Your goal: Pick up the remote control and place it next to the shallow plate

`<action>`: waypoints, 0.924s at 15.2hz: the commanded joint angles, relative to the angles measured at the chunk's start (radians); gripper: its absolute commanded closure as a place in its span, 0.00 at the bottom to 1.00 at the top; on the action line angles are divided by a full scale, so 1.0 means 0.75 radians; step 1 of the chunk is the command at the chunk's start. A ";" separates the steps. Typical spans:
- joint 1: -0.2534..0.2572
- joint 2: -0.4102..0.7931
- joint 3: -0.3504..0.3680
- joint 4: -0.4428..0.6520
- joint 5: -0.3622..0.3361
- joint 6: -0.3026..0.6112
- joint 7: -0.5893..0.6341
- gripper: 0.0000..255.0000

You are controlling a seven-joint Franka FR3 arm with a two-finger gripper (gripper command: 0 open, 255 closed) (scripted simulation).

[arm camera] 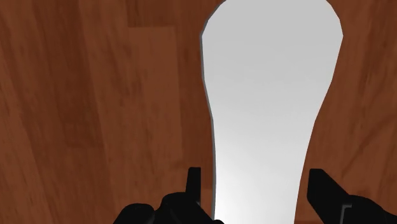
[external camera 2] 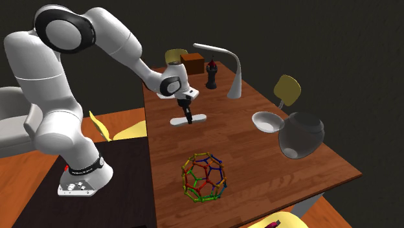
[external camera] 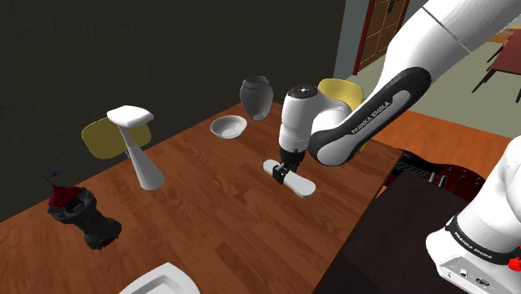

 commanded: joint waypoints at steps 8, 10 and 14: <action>0.207 0.187 0.065 0.288 -0.108 -0.146 0.331 1.00; 0.255 0.239 0.072 0.368 -0.128 -0.184 0.391 1.00; 0.351 0.354 0.083 0.548 -0.163 -0.269 0.495 1.00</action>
